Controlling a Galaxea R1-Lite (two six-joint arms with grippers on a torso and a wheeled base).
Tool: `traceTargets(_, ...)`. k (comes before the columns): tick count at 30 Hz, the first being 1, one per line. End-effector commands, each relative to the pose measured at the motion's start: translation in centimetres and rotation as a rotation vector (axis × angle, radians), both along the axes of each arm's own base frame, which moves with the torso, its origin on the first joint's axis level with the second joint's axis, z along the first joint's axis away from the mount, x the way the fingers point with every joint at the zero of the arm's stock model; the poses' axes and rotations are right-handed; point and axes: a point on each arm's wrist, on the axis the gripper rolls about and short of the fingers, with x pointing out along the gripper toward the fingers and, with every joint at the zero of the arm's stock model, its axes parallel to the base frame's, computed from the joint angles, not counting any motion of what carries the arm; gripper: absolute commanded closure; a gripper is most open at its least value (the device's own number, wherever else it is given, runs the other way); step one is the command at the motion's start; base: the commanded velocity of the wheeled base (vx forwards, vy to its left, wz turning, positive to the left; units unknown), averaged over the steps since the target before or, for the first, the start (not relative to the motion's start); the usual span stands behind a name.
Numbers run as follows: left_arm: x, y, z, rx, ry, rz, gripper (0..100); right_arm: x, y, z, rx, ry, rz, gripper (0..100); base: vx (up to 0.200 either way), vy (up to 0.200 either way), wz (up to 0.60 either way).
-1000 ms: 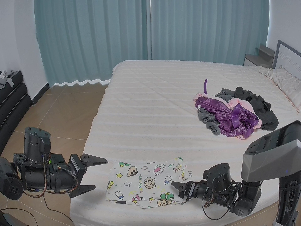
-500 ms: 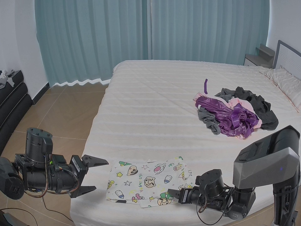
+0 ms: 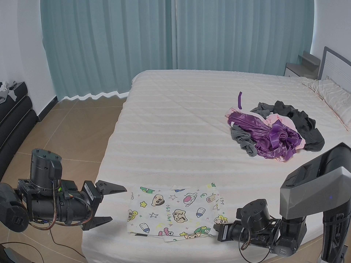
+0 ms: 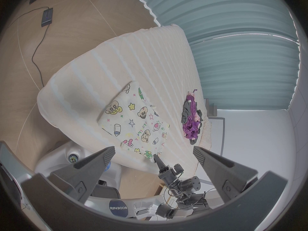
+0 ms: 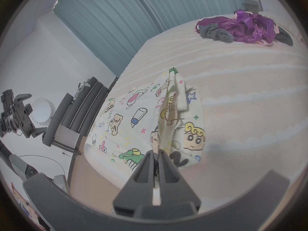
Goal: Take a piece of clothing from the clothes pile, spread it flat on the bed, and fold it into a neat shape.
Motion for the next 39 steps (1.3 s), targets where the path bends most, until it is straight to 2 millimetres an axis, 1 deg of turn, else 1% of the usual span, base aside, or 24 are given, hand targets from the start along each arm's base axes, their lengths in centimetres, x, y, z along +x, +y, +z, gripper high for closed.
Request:
traceTargets(1, 0.1, 0.0, -0.1, 0.002, 0.005, -0.001, 0, 0.0, -1.2, 0.5, -0.018, -0.005, -0.018, 100, 0.000, 0.000, 0.00)
traceTargets(5, 0.1, 0.0, -0.1, 0.003, 0.005, 0.001, 0, -0.7, -1.4, 0.5, -0.033, 0.006, -0.008, 100, 0.000, 0.000, 0.00)
traceTargets(10, 0.1, 0.0, -0.1, 0.002, 0.005, -0.001, 0, -1.0, -1.7, 0.5, -0.050, 0.011, -0.002, 100, 0.000, 0.000, 0.00)
traceTargets(12, 0.1, 0.0, -0.1, 0.002, 0.005, -0.001, 0, -1.2, -2.1, 0.4, -0.067, 0.020, 0.003, 100, 0.000, 0.000, 0.00)
traceTargets(17, 0.1, 0.0, -0.1, 0.002, 0.007, -0.001, 0, -1.3, -2.1, 0.1, -0.092, 0.020, 0.025, 100, 0.000, 0.000, 0.00)
traceTargets(18, 0.1, 0.0, -0.1, 0.002, 0.007, -0.001, 0, -1.3, -2.1, 0.0, -0.098, 0.018, 0.030, 0, 0.000, 0.000, 0.00)
traceTargets(20, 0.1, 0.0, -0.1, 0.002, 0.007, -0.001, 0, -1.2, -2.2, 0.1, -0.098, 0.011, 0.028, 0, 0.000, 0.000, 0.00)
traceTargets(21, 0.1, 0.0, -0.1, 0.002, 0.007, -0.001, 0, -0.7, -2.3, 0.4, -0.084, -0.007, 0.013, 0, 0.000, 0.000, 0.00)
traceTargets(23, 0.1, 0.0, -0.1, 0.002, 0.007, -0.001, 0, -0.7, -2.3, 0.4, -0.084, -0.007, 0.013, 0, 0.000, 0.000, 0.00)
traceTargets(25, 0.1, 0.0, -0.1, 0.002, 0.007, -0.001, 0, 1.6, -2.4, 2.1, -0.021, -0.093, -0.043, 0, 0.000, 0.000, 0.00)
traceTargets(27, 0.1, 0.0, -0.1, 0.002, 0.007, -0.001, 0, 2.4, -2.4, 2.3, -0.004, -0.112, -0.056, 0, 0.000, 0.000, 0.00)
traceTargets(29, 0.1, 0.0, -0.1, 0.002, 0.007, -0.001, 0, 4.8, -2.2, 2.8, 0.035, -0.155, -0.088, 0, 0.000, 0.000, 0.00)
traceTargets(30, 0.1, 0.0, -0.1, 0.003, 0.006, 0.001, 0, 5.6, -2.1, 2.9, 0.039, -0.157, -0.095, 0, 0.000, 0.000, 0.00)
traceTargets(32, 0.1, 0.0, -0.1, 0.002, 0.007, -0.001, 0, 7.3, -1.7, 2.9, 0.037, -0.137, -0.100, 0, 0.000, 0.000, 0.00)
traceTargets(33, 0.1, 0.0, -0.1, 0.003, 0.006, 0.001, 0, 7.7, -1.5, 2.9, 0.038, -0.128, -0.102, 0, 0.000, 0.000, 0.00)
traceTargets(34, 0.1, 0.0, -0.1, 0.002, 0.007, -0.001, 0, 8.9, -1.2, 2.9, 0.045, -0.113, -0.104, 0, 0.000, 0.000, 0.00)
traceTargets(35, 0.1, 0.0, -0.1, 0.003, 0.006, 0.001, 0, 9.7, -0.9, 2.8, 0.047, -0.106, -0.102, 0, 0.000, 0.000, 0.00)
traceTargets(37, 0.1, 0.0, -0.1, 0.003, 0.006, 0.001, 0, 10.8, -0.3, 2.3, 0.041, -0.094, -0.102, 0, 0.000, 0.000, 0.00)
traceTargets(39, 0.1, 0.0, -0.2, 0.003, 0.008, -0.001, 0, 11.6, 0.2, 1.6, 0.031, -0.080, -0.100, 0, 0.000, 0.000, 0.00)
